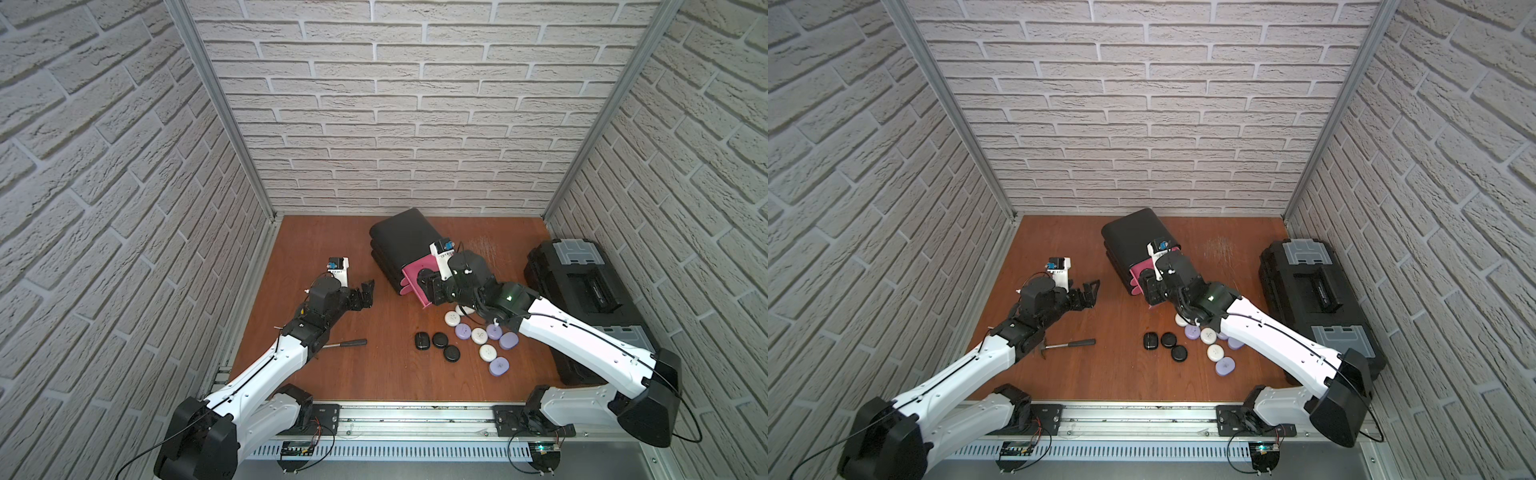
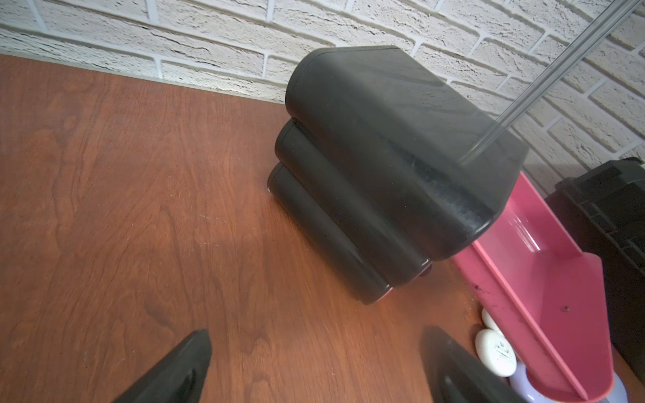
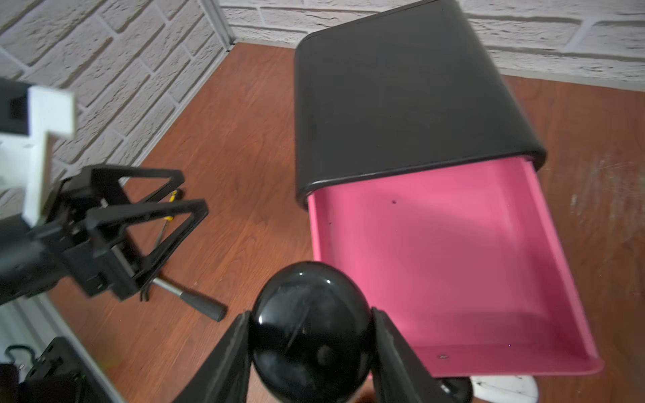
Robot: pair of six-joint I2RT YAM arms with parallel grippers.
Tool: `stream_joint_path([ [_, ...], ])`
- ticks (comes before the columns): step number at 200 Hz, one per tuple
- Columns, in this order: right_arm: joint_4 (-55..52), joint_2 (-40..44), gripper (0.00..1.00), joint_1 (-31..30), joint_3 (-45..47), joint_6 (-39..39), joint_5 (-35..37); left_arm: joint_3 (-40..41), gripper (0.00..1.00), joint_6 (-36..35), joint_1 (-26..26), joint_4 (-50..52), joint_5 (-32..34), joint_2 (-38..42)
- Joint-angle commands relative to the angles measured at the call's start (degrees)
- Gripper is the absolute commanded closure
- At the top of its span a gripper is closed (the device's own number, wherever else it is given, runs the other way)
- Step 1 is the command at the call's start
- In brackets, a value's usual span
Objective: Put the bluetooth earphones in the drawer according to color
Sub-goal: Place the bluetooth earphone in the drawer, then pick up the Bluetooth earphone from the center of the board.
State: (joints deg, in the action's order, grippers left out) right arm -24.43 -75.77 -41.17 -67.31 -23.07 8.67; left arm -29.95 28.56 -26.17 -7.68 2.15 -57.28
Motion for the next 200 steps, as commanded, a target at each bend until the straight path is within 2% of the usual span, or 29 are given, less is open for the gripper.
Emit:
stream_joint_path([
  [1,-2.8,-3.4,0.71,3.5,-2.3,2.2,-1.4,0.9,0.02,0.0,-0.3,-1.8,0.7,0.8],
  [72,-6.2,-13.4,0.68,9.7,-7.7,3.4,-1.1,1.1,0.02,-0.4,-0.3,-1.2,1.4,2.5],
  [89,-6.4,-13.7,0.61,10.1,-7.7,3.6,-1.6,1.1,0.02,-0.4,-0.3,-1.2,1.4,2.6],
  [107,-6.7,-13.5,0.41,10.5,-7.7,3.9,-1.7,1.1,0.02,-0.3,-0.3,-1.1,1.3,2.5],
  [130,-7.4,-12.4,0.29,10.7,-7.7,4.3,-2.1,0.9,0.02,-0.3,-0.3,-0.4,1.7,2.6],
  [145,-7.9,-11.2,0.23,10.8,-7.7,4.8,-2.6,0.6,0.02,0.0,-0.4,0.6,2.3,2.7],
  [200,-9.9,-3.0,0.13,11.3,-5.3,6.0,-7.1,-1.9,0.02,4.1,-0.4,5.6,2.5,2.9],
])
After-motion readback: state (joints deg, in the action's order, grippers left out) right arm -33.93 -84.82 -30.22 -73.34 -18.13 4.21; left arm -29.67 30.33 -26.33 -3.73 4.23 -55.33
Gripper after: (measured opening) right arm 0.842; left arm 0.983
